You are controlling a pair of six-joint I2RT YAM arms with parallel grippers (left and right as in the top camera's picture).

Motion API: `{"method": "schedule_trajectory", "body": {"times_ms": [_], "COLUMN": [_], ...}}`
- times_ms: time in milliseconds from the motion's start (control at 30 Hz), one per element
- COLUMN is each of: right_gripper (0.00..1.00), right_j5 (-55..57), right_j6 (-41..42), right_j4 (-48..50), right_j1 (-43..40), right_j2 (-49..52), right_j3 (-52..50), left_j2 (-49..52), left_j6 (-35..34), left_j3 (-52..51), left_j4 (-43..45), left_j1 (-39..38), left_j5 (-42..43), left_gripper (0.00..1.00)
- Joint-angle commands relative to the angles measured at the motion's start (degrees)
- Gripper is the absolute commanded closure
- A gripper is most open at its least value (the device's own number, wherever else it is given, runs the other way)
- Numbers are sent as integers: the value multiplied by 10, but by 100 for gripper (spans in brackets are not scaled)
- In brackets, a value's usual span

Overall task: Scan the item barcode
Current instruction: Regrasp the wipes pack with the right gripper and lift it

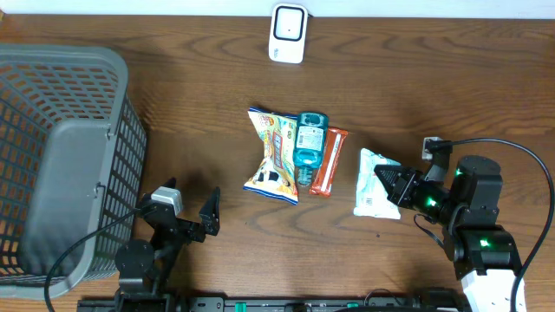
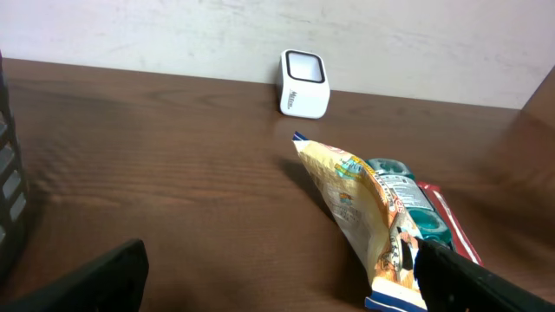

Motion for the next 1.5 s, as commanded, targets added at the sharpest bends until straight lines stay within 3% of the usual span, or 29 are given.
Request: {"method": "schedule_trajectory", "body": {"times_ms": [0, 1467], "right_gripper": [99, 98], "right_j5": [4, 69], "right_j6": [2, 2], "right_j4": [-5, -9], "right_j1": [-1, 49], "right_j2": [-4, 17], "right_j3": [5, 5], "left_j2": [0, 0], "left_j6": [-3, -3], "left_j3": [-10, -10], "left_j4": [-13, -13], "left_j1": [2, 2], "left_j5": [2, 1], "left_gripper": [2, 2]}}
